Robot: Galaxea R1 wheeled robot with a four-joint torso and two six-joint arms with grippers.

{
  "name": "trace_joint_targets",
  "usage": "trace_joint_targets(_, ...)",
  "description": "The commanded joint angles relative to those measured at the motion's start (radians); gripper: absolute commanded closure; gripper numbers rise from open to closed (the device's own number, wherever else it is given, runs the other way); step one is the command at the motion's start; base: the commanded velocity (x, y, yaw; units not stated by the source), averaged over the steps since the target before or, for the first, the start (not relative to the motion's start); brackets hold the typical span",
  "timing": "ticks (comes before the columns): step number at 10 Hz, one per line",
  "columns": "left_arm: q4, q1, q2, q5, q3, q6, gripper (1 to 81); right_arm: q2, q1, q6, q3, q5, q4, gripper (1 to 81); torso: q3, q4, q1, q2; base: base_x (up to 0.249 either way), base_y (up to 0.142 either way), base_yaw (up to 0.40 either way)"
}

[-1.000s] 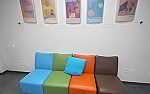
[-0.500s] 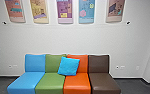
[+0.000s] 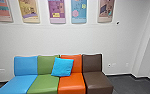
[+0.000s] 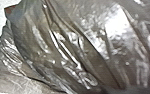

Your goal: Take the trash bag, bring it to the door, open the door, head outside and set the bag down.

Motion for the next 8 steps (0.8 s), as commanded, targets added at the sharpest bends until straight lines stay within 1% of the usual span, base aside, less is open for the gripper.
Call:
trace_joint_targets(1,-0.007,-0.078,-0.002,0.063,-0.003,0.003,81.1,0.013,0.043,0.003,-0.007,-0.047,-0.01,1.0,0.0,0.0,0.0,0.0,0.0,0.0,-0.221)
trace_joint_targets(3,-0.005,-0.078,0.0,0.063,-0.003,0.001,81.1,0.013,0.036,0.003,-0.008,-0.035,-0.009,1.0,0.0,0.0,0.0,0.0,0.0,0.0,-0.232)
trace_joint_targets(8,-0.002,-0.075,0.0,0.061,-0.003,0.001,81.1,0.018,0.049,0.006,-0.008,-0.038,0.0,1.0,0.0,0.0,0.0,0.0,0.0,0.0,-0.241)
